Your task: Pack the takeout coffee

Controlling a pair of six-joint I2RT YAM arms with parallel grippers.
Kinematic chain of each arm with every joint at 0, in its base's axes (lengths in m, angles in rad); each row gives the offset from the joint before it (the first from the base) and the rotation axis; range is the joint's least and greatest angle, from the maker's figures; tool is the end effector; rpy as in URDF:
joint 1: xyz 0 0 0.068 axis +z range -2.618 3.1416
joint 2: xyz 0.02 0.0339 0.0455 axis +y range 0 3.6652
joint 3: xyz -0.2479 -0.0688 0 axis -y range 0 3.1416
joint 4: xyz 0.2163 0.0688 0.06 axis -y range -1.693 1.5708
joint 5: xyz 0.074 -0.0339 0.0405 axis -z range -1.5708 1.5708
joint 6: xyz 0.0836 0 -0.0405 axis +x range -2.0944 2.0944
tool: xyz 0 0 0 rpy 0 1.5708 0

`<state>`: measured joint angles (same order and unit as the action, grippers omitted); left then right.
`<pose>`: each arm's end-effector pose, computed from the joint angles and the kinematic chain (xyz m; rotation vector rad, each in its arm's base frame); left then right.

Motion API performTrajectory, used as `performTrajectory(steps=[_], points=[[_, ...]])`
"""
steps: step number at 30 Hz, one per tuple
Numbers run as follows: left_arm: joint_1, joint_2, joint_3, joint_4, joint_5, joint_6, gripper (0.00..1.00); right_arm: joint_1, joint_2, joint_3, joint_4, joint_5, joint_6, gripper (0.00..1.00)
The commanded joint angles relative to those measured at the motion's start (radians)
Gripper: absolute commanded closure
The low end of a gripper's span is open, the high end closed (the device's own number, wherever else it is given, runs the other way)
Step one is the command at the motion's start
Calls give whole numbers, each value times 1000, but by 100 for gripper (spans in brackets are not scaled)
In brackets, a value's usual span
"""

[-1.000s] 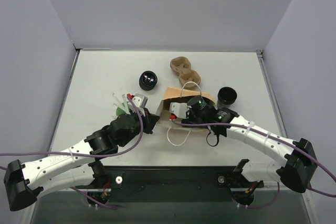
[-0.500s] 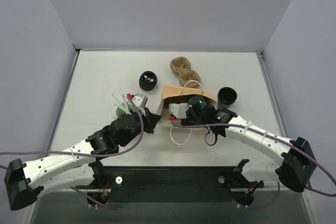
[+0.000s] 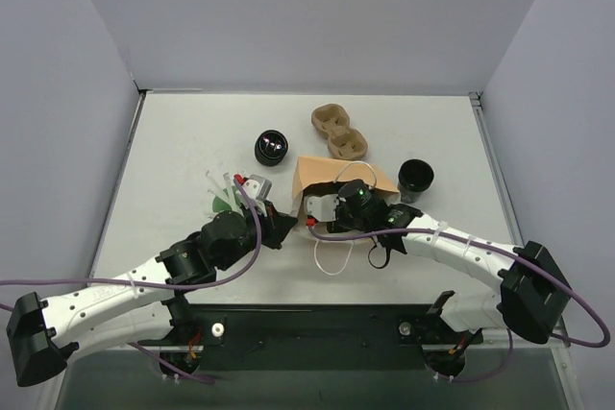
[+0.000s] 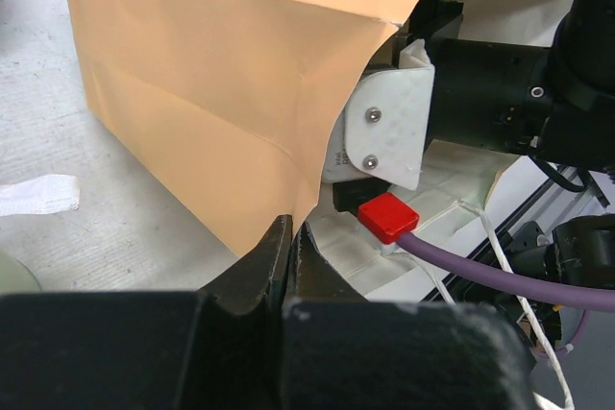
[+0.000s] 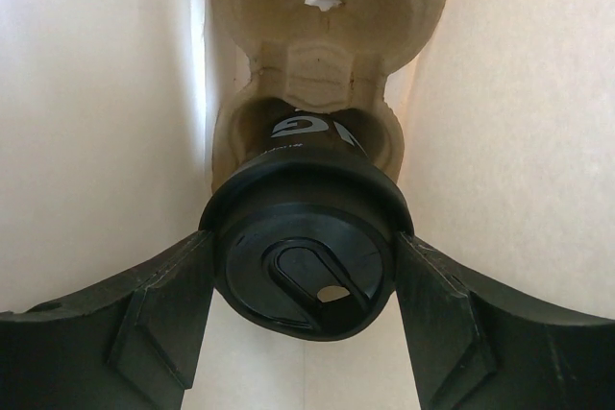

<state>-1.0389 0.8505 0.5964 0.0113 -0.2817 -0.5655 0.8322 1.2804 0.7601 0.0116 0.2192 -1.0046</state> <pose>0.1370 -0.1870 0.2664 0.2384 1.8792 -0.8736 0.2170 0.2114 0.2198 -1.5703 1.3688 -0.3330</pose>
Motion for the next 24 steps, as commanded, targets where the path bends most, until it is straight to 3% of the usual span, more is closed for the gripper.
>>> performTrajectory(steps=[1,8,24], points=[[-3,-8,25,61,42,-8,100,5,23,-8,80,40,-22,62],[-3,-8,11,65,55,-45,100,5,31,-33,197,92,-49,62],[25,-1,25,30,88,-106,100,-33,56,-79,263,29,-40,60]])
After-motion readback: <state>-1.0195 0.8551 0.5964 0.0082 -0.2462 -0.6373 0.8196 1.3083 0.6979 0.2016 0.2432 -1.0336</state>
